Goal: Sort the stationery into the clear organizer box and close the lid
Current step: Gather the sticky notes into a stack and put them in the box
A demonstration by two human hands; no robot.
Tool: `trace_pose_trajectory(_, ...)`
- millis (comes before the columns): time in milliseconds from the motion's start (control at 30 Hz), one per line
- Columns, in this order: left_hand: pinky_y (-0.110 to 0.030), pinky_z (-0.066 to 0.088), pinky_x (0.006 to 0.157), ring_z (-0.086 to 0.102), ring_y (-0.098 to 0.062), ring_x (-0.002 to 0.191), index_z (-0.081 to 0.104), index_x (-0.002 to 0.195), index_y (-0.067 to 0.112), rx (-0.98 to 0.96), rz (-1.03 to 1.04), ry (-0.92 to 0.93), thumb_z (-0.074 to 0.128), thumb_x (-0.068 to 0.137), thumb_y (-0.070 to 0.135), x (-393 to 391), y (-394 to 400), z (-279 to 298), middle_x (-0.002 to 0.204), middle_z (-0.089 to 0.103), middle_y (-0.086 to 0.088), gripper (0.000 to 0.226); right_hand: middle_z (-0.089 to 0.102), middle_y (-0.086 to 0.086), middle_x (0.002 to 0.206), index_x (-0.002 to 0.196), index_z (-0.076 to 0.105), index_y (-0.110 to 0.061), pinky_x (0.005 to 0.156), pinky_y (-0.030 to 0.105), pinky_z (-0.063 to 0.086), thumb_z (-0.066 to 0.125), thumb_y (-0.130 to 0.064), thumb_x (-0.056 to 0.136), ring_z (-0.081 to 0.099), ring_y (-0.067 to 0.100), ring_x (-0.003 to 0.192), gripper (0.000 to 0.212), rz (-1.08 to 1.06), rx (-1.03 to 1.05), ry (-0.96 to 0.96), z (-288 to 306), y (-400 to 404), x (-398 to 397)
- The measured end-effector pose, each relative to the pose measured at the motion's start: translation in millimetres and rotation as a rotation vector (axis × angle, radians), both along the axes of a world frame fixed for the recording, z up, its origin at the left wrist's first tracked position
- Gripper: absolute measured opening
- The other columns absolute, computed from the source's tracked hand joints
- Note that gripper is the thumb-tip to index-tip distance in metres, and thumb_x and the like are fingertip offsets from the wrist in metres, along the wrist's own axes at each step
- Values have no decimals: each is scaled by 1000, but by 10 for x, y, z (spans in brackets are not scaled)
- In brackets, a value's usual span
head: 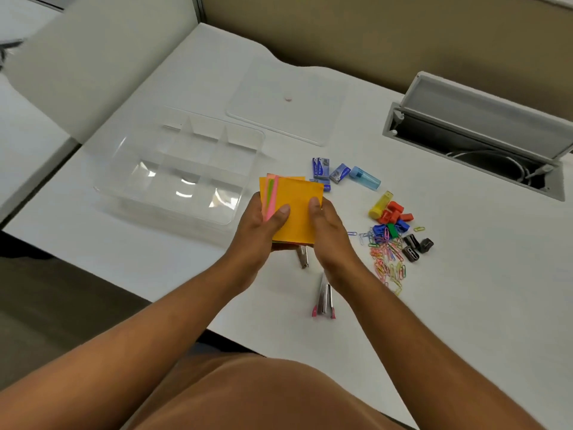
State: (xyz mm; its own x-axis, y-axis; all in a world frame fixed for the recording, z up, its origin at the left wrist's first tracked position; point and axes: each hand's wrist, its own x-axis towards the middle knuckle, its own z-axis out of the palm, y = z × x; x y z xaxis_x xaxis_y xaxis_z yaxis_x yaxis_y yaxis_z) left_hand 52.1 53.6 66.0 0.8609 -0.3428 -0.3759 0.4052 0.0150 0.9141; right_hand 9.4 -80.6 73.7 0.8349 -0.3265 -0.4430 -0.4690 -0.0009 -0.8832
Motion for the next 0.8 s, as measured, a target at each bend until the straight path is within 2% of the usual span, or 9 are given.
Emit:
trace_pose_trajectory(133, -34, 62, 87, 67, -18, 116, 43, 146, 39, 84, -217, -33, 59, 97, 46, 126, 188, 73, 136, 63, 7, 51, 26, -3, 167, 162, 3, -36, 102, 30, 31, 21, -78, 87, 38, 22, 144, 88, 100, -7, 31, 38, 228, 55)
trace_pose_trajectory(200, -34, 63, 84, 71, -18, 110, 49, 141, 39, 78, -263, -68, 62, 95, 46, 313, 342, 151, 128, 68, 8, 49, 29, -8, 163, 161, 2, -40, 106, 30, 32, 23, -78, 86, 37, 18, 146, 87, 170, -23, -52, 56, 309, 112)
trace_pose_trajectory(267, -32, 62, 83, 71, -16, 108, 53, 137, 37, 90, -257, -148, 65, 93, 45, 511, 521, 230, 123, 70, 10, 47, 44, -15, 152, 157, 21, -40, 107, 32, 44, 37, -71, 95, 49, 12, 136, 70, 241, -53, -153, 110, 352, 222)
trace_pose_trajectory(333, -31, 61, 87, 70, -12, 108, 59, 132, 36, 123, -242, -275, 69, 95, 41, 687, 680, 279, 119, 72, 10, 39, 63, -12, 133, 144, 47, -32, 93, 36, 58, 56, -50, 101, 64, 10, 115, 47, 212, -97, -212, 185, 373, 408)
trace_pose_trajectory(433, -31, 61, 85, 70, -13, 106, 63, 119, 43, 145, -207, -346, 78, 83, 42, 992, 889, 330, 111, 73, 13, 38, 71, -3, 107, 121, 63, -29, 75, 28, 61, 71, -23, 96, 71, 11, 92, 26, 160, -116, -267, 311, 432, 752)
trace_pose_trajectory(600, -49, 60, 90, 72, -38, 111, 56, 136, 24, -280, -336, 403, 78, 73, 24, 1689, 1275, 364, 126, 72, -14, 67, 75, -4, 88, 111, 59, -22, 73, 30, 59, 80, -23, 88, 72, 14, 85, 31, 172, -147, -217, 443, 807, 1275)
trace_pose_trajectory(700, -53, 57, 97, 70, -41, 115, 57, 137, 17, -414, -401, 462, 57, 85, 13, 1979, 1384, 332, 129, 70, -18, 52, 70, -7, 109, 119, 57, -25, 79, 3, 42, 82, -40, 84, 64, 5, 101, 45, 128, -629, -253, 428, 1039, 1548)
trace_pose_trajectory(767, -55, 55, 100, 69, -37, 116, 58, 138, 13, -432, -400, 439, 46, 90, 13, 2119, 1417, 314, 131, 69, -17, 50, 56, -1, 137, 137, 52, -23, 92, 1, 28, 82, -52, 80, 48, 12, 125, 70, 141, -928, -345, 458, 1108, 1686)
trace_pose_trajectory(800, -53, 54, 99, 68, -35, 113, 59, 139, 12, -404, -376, 427, 46, 90, 15, 2185, 1437, 305, 128, 68, -17, 51, 46, -1, 150, 147, 45, -23, 100, 4, 24, 81, -59, 78, 39, 11, 136, 86, 221, -946, -385, 475, 1128, 1751)
